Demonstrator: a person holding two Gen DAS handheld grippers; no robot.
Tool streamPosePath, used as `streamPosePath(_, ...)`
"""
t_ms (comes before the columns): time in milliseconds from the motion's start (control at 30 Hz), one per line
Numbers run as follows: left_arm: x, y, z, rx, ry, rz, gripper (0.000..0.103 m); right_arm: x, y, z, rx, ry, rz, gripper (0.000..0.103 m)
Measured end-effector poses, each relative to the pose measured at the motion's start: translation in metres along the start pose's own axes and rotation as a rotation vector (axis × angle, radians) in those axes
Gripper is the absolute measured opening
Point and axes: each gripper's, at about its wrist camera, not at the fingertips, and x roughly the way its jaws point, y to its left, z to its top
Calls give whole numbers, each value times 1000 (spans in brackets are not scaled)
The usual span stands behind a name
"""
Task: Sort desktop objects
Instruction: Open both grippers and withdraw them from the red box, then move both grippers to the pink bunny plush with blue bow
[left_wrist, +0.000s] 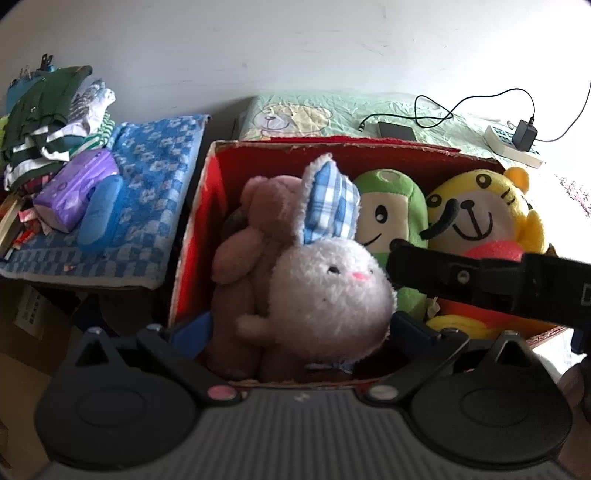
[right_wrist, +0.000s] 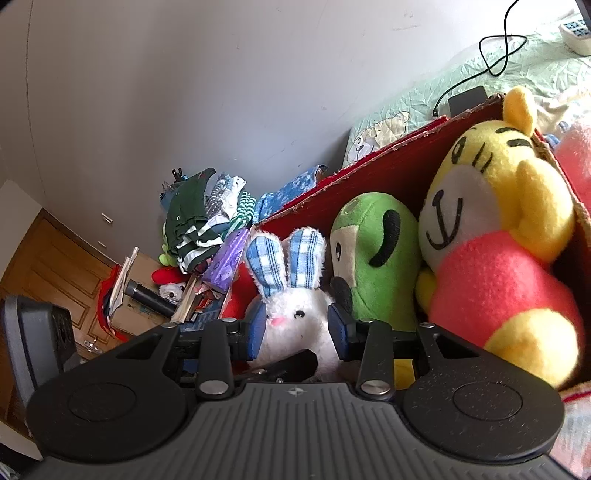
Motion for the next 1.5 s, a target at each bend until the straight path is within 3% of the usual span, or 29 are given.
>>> streamPosePath(233,-6,-5,-6,5,14,22,102,-9,-1,-5,-7,-32,-18,41)
streamPosePath(900,-21,-12,-17,-2,-58,66,102,-40,-8,-25,17,-120,-22,44)
streamPosePath(1133,-37,-7,-14,-74,-84,73,102,-46,-8,-20,2,-129,34,44)
streamPosePath(1267,-56,-4,-11,-140,-135,27,102,-54,-10,-14,-12,-136,70,45)
streamPosePath(1500,-67,-36,-5,-151,-175,21,102,-81,-24,-4,-37,-136,102,45)
